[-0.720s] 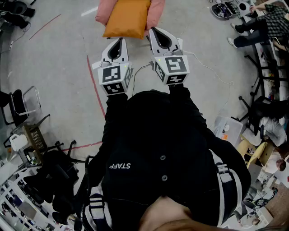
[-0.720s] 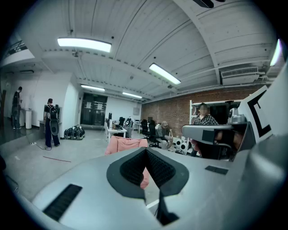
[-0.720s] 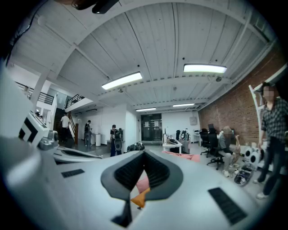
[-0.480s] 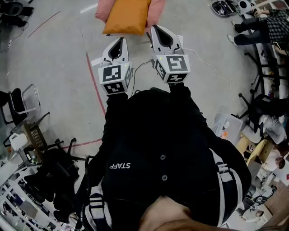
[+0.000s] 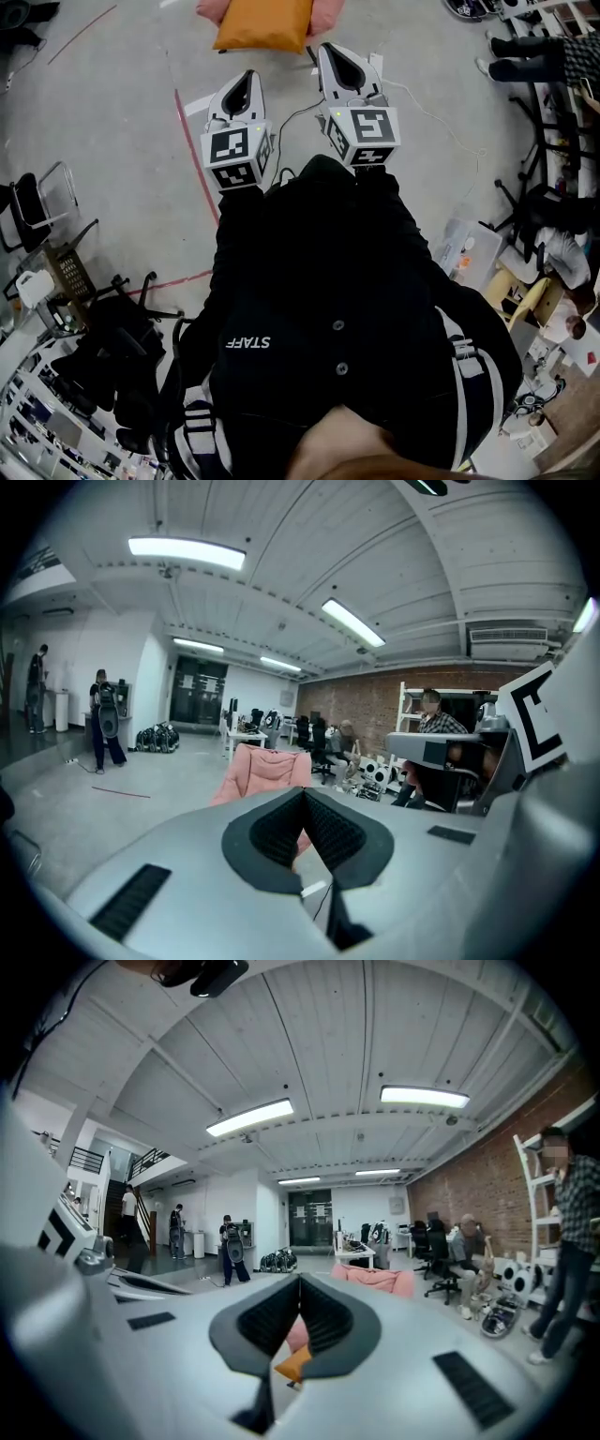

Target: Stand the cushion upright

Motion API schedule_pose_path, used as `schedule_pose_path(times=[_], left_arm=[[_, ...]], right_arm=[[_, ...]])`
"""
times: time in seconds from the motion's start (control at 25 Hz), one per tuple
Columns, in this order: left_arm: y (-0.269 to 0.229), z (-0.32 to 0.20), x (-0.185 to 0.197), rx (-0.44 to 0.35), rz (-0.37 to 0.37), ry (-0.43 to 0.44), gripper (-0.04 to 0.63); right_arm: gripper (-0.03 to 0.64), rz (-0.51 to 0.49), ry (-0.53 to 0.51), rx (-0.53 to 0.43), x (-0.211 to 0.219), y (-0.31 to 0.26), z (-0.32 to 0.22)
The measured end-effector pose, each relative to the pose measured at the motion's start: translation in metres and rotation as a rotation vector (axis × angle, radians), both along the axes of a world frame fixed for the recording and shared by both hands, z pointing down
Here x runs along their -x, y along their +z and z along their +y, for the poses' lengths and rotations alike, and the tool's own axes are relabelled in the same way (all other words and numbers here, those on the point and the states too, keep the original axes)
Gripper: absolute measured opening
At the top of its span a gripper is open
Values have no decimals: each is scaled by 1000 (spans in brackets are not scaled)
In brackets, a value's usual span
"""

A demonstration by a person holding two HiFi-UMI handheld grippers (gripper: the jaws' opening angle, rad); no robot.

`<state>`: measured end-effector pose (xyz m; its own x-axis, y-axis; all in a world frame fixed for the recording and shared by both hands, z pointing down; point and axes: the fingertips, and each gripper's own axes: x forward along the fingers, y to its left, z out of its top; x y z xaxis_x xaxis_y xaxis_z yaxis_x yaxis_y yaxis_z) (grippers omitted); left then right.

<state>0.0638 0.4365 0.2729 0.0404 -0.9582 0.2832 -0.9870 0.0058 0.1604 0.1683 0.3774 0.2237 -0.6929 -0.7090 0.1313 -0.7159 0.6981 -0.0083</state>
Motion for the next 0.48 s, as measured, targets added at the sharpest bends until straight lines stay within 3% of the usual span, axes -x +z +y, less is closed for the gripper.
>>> schedule_pose_path(times=[0.24, 0.48], left_arm=[[22, 1, 33, 37, 35, -43, 0], [41, -51, 48, 65, 36, -61, 0]], right_arm=[[12, -10, 42, 33, -1, 17, -21], [12, -9, 45, 66, 8, 39, -83]])
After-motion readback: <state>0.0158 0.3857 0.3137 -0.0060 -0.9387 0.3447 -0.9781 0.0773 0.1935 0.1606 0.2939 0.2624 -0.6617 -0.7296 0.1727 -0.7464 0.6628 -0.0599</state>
